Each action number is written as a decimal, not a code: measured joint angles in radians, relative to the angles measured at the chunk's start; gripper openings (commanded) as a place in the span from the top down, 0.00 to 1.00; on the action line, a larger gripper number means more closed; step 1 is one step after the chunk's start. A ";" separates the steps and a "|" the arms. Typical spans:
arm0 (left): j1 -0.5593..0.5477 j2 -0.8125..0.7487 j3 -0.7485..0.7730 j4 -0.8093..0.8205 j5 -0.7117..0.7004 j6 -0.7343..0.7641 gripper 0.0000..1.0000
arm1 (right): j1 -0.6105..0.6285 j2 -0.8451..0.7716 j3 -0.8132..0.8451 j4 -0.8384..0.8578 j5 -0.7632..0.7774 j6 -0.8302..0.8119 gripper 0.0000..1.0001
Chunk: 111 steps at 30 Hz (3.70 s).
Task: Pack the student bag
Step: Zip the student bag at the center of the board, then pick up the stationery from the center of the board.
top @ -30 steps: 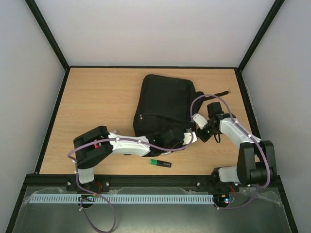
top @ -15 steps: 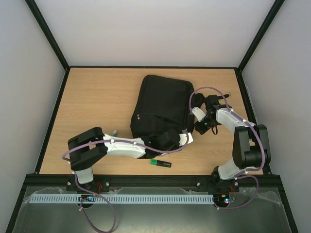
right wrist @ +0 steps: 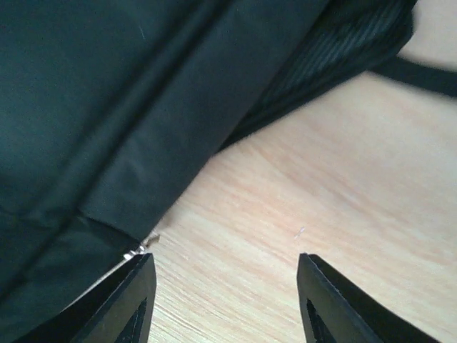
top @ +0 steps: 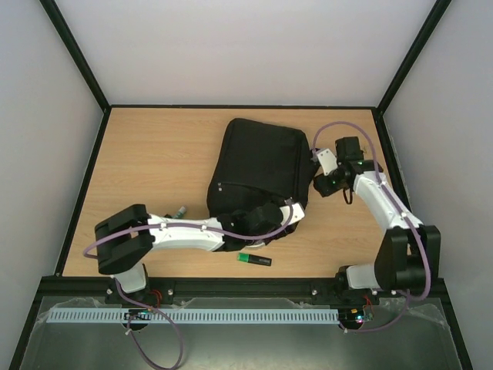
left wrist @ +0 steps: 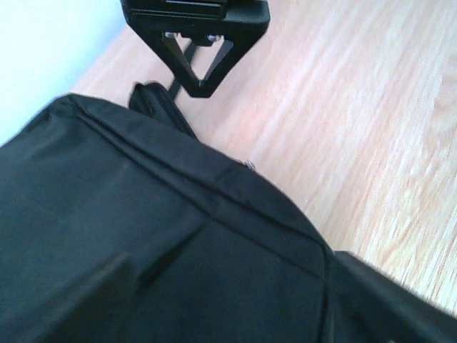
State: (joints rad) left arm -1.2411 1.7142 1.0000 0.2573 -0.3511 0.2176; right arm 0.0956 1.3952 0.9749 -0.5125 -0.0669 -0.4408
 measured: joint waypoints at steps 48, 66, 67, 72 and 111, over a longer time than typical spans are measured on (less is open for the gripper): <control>0.821 -0.548 -0.097 -0.833 0.027 -0.596 0.10 | 0.389 -0.144 -0.180 0.247 -0.169 0.047 0.34; 0.832 -0.331 -0.095 -0.982 0.241 -0.735 0.40 | 0.388 -0.145 -0.180 0.272 -0.208 0.020 0.35; 0.832 -0.324 -0.108 -0.977 0.238 -0.743 0.42 | 0.388 -0.145 -0.180 0.272 -0.206 0.020 0.35; 0.832 -0.309 -0.172 -0.958 0.243 -0.764 0.47 | 0.388 -0.145 -0.180 0.272 -0.197 0.020 0.35; 0.696 -0.275 -0.231 -0.893 0.288 -0.778 0.41 | 0.375 -0.144 -0.180 0.272 -0.193 0.014 0.35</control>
State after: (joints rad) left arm -0.5449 1.4391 0.7692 -0.6357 -0.0628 -0.5606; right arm 0.4709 1.2510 0.7948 -0.2405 -0.2604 -0.4267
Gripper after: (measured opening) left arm 0.528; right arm 0.651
